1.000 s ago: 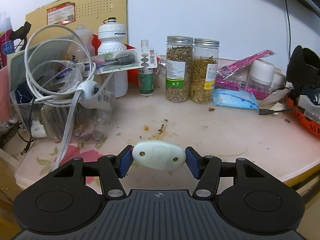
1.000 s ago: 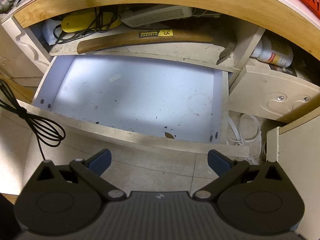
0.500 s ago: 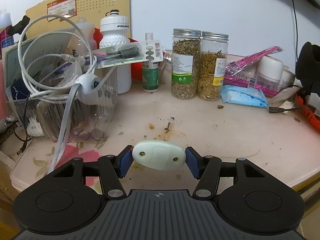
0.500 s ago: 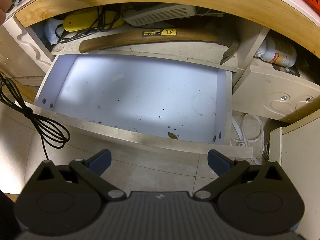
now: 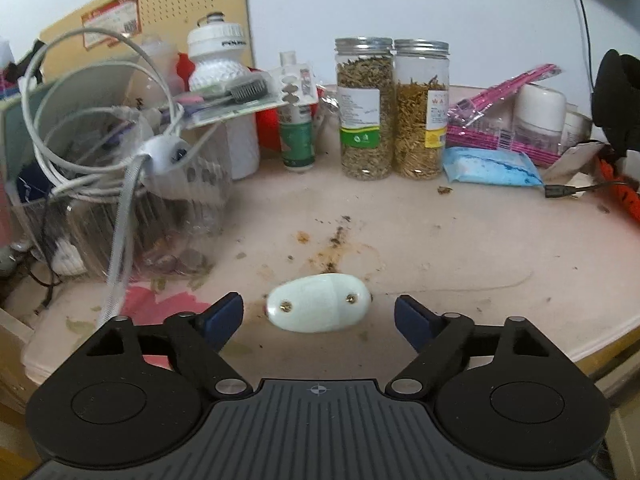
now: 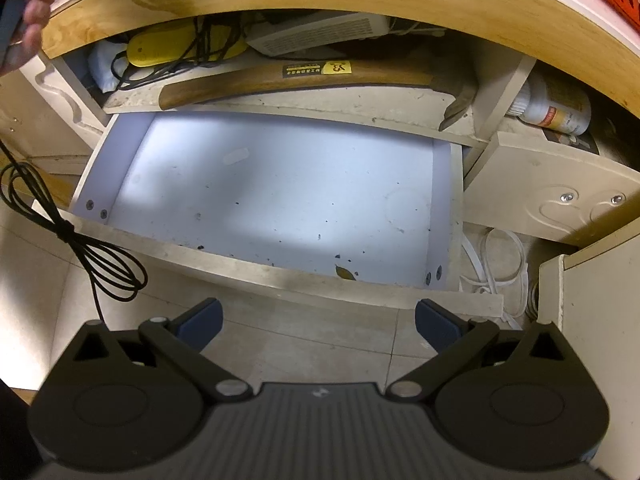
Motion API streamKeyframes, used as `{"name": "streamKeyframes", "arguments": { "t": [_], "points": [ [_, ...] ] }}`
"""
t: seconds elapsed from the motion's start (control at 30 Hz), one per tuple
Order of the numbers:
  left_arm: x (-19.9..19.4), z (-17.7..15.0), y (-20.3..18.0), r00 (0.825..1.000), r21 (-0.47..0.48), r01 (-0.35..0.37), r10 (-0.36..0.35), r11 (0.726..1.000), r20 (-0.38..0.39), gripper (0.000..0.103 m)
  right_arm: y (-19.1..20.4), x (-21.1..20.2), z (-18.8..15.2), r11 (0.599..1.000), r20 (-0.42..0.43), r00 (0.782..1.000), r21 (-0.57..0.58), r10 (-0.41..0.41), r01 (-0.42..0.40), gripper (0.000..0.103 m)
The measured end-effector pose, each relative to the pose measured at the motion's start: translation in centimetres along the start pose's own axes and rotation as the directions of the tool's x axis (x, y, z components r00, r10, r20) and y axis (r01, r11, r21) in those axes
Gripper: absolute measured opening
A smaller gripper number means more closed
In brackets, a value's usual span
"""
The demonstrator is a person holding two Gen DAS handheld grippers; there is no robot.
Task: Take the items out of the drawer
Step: 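Back the open left tool away from the white oval piece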
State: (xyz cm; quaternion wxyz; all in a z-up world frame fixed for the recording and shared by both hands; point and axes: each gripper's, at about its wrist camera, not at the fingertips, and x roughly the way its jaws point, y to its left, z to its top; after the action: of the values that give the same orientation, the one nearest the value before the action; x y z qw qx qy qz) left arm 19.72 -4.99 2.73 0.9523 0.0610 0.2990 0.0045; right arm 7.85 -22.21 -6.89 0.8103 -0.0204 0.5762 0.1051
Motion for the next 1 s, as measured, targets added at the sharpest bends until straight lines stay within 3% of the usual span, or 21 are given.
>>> {"name": "streamKeyframes", "arguments": {
  "t": [0.43, 1.0],
  "points": [
    [-0.2, 0.2, 0.3, 1.0, -0.022, -0.001, 0.001, 1.0, -0.008, 0.086, 0.0, 0.1, 0.0, 1.0, 0.001, 1.0, -0.002, 0.002, -0.002, 0.103],
    [-2.3, -0.4, -0.1, 1.0, 0.017, 0.011, -0.011, 1.0, 0.003, 0.085, 0.1, 0.0, -0.2, 1.0, 0.004, 1.0, -0.011, -0.016, 0.016, 0.103]
  ]
}}
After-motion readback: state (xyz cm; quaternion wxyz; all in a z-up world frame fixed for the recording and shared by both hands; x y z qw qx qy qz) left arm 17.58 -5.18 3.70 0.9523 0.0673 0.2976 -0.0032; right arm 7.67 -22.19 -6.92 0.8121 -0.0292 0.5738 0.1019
